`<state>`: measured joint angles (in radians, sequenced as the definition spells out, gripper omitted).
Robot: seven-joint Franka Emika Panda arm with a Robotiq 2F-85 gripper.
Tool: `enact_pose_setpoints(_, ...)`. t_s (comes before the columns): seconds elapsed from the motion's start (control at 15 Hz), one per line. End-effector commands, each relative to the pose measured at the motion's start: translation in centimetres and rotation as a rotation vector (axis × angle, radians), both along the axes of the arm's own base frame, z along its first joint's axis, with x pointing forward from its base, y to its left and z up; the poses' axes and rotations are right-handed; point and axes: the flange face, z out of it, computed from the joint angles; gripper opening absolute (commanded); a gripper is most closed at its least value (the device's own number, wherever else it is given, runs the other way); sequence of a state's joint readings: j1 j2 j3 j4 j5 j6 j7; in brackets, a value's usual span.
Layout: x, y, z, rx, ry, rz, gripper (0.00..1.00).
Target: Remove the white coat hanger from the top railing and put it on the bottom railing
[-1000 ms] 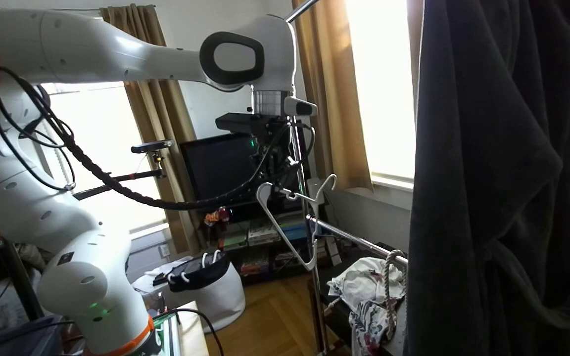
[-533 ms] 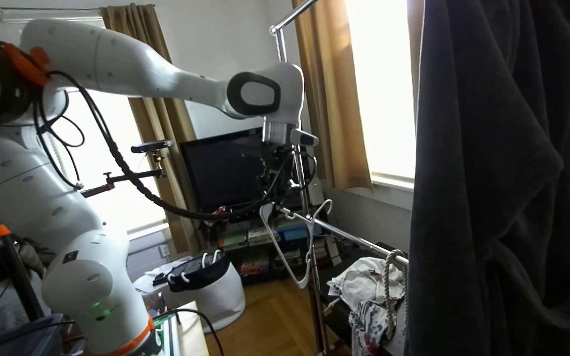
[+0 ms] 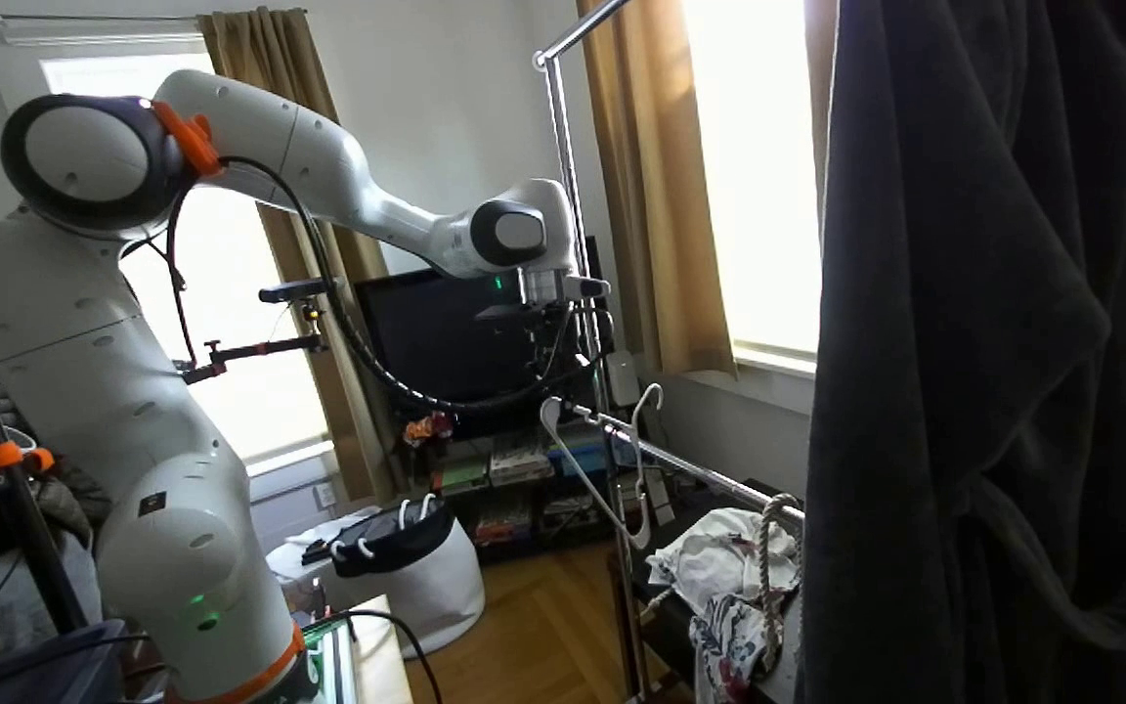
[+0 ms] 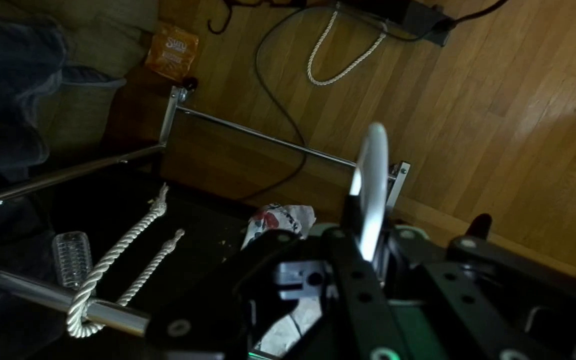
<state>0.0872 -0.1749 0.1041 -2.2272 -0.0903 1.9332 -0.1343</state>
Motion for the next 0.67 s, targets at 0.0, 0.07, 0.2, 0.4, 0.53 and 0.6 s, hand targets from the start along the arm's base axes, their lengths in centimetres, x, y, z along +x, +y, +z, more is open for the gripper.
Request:
enact_pose_setpoints(0.0,1.4,0.4,-1.7,-0.066,0.027,-0.04,0.01)
enact_pose_setpoints(0.07,1.7,0.2,-2.2,-0.074,0.041,-0.052,0.01)
enact_pose_setpoints(0.2,2.2,0.0,-3.3,-0.078,0.062,-0.065,0.01)
enact_pose_setpoints(0.4,3.2,-0.2,-4.6,-0.07,0.075,-0.092,0.01)
enact_pose_setpoints(0.53,3.9,-0.2,-5.1,-0.06,0.088,-0.103,0.01)
enact_pose_setpoints(0.6,4.2,-0.3,-5.4,-0.06,0.095,-0.107,0.01)
